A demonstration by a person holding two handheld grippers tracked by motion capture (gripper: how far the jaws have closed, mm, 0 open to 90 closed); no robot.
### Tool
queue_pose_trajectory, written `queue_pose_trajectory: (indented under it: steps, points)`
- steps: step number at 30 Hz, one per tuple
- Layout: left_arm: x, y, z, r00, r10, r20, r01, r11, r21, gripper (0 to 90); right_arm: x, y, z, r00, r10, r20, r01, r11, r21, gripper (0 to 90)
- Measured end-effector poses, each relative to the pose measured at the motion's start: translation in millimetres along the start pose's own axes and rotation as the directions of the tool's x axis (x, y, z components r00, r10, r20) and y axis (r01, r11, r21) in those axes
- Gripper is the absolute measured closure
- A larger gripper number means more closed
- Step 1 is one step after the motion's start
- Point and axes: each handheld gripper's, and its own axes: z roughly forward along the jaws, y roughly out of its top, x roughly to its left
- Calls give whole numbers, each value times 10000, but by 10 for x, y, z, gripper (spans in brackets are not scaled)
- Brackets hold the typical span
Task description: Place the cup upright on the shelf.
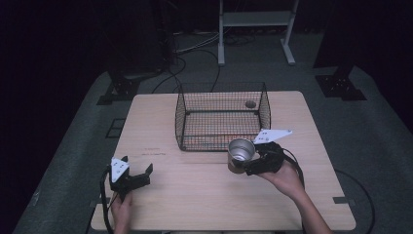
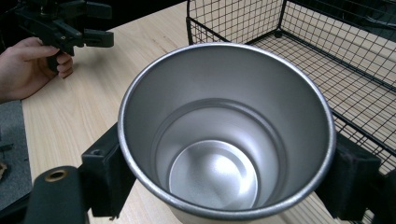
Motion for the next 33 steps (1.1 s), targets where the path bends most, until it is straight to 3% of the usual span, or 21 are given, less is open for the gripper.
queue_pose_trajectory:
  steps: [19, 33]
  points:
    - [3, 1, -2, 10000, -9, -6, 9, 10000, 37, 0, -68, 340, -94, 9992, -373, 163, 375, 9992, -152, 180]
    - [2, 0, 0, 10000, 5, -10, -5, 10000, 23, 0, -142, 473, -83, 9990, -390, 201, 391, 9992, -52, 180]
